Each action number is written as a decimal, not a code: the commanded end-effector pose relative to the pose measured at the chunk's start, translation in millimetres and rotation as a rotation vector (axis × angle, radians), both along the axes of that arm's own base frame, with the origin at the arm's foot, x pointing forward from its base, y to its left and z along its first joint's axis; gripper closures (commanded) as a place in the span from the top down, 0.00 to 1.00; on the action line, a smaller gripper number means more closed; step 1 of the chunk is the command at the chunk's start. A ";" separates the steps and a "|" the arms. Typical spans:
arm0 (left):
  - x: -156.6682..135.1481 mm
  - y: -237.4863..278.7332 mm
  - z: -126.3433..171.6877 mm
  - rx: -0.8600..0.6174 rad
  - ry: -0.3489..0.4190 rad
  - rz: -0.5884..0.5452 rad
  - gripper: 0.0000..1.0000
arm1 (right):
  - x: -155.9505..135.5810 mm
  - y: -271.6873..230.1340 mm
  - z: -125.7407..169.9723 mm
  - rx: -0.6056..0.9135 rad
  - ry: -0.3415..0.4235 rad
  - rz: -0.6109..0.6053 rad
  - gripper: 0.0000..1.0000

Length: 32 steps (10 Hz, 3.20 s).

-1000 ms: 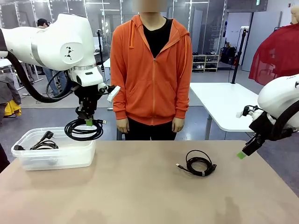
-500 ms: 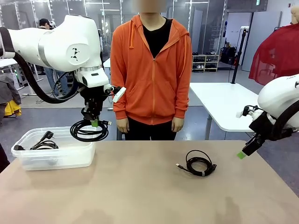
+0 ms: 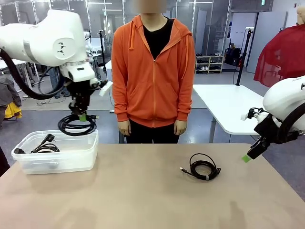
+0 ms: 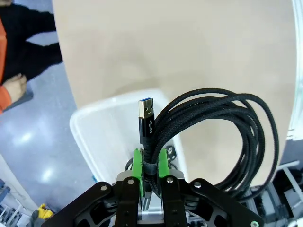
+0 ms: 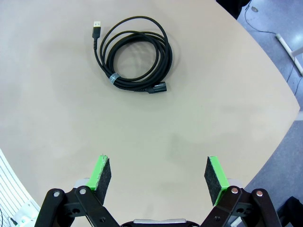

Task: Organize and store the cables.
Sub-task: Place the USB Extension Cable into the Organizing box.

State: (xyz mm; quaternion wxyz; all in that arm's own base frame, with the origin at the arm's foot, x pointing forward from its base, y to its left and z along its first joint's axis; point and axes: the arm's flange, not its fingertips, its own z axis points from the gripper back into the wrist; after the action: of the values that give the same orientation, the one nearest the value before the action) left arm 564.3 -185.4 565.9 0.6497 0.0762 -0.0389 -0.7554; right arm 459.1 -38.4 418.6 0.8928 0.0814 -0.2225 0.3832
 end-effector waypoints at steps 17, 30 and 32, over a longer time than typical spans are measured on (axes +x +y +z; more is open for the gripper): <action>138.2 82.3 -133.5 -0.022 0.006 0.115 0.15 | 2.9 1.2 0.9 -0.008 0.013 -0.012 1.00; 136.0 84.9 -148.7 -0.038 0.045 0.134 1.00 | 2.9 1.2 0.9 -0.008 0.013 -0.012 1.00; 136.2 85.7 -147.8 -0.047 0.045 0.141 1.00 | 2.9 1.2 0.9 -0.008 0.013 -0.012 1.00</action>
State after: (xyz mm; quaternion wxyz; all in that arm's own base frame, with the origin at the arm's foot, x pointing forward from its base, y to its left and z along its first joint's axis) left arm 700.9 -101.3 416.3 0.6950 0.0565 -0.0345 -0.7160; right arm 459.3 -38.3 418.4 0.8928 0.0814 -0.2222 0.3832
